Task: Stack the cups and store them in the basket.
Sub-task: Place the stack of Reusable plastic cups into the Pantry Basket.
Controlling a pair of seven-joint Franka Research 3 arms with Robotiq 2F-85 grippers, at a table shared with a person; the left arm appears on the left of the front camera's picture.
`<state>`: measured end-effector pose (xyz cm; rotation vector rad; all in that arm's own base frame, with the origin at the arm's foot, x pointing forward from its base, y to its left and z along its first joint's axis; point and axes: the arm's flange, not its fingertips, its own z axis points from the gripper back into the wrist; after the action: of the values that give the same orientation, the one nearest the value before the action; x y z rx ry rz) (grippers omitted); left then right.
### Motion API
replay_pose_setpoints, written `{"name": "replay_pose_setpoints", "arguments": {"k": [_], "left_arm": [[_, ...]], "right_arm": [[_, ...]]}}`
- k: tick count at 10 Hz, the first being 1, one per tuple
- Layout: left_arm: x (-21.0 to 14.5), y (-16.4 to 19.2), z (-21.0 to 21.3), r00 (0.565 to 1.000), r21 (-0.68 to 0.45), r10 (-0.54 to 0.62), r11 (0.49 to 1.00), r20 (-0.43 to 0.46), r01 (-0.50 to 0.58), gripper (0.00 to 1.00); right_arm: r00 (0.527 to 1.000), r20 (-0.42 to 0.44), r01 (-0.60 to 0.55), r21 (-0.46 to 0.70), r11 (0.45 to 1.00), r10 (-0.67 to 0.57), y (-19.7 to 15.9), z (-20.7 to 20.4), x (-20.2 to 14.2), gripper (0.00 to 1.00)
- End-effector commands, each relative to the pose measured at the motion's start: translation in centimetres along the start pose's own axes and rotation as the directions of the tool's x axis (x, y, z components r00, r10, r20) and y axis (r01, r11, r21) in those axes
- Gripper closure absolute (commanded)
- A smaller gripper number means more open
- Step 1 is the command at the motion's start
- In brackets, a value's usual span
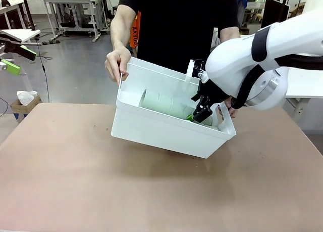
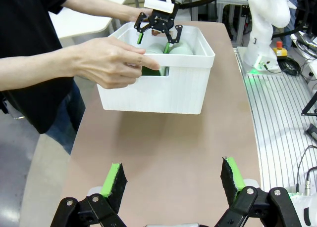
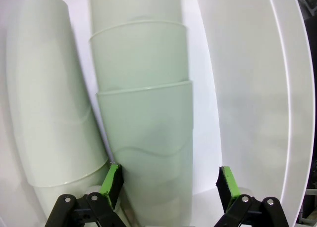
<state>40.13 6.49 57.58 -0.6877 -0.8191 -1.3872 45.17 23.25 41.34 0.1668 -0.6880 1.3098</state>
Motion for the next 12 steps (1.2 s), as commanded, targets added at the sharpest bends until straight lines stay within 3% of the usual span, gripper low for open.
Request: {"name": "replay_pose_setpoints", "arguments": {"k": [1, 3, 7, 9, 12], "left_arm": [[0.4, -0.2, 0.0, 1.000, 0.007, 0.007, 1.000, 0.008, -0.007, 0.00], [0.4, -0.2, 0.0, 1.000, 0.007, 0.007, 1.000, 0.008, -0.007, 0.00], [0.4, -0.2, 0.0, 1.000, 0.007, 0.007, 1.000, 0.008, -0.007, 0.00], [0.4, -0.2, 0.0, 1.000, 0.007, 0.007, 1.000, 0.008, -0.007, 0.00], [0.4, -0.2, 0.0, 1.000, 0.007, 0.007, 1.000, 0.008, -0.007, 0.00]], "right_arm": [[0.999, 0.045, -0.015, 0.007, 1.000, 0.014, -0.3, 1.5, -0.8, 0.00], [0.996, 0.089, 0.005, 0.013, 1.000, -0.006, -0.8, 4.4, -0.5, 0.00], [0.955, 0.267, 0.099, 0.122, 0.988, -0.129, -2.6, 13.3, -0.7, 0.00], [0.913, 0.357, 0.142, 0.176, 0.974, -0.197, -4.1, 18.1, -3.0, 0.00], [0.844, 0.460, 0.175, 0.247, 0.953, -0.274, -6.1, 23.1, -9.8, 0.00]]}}
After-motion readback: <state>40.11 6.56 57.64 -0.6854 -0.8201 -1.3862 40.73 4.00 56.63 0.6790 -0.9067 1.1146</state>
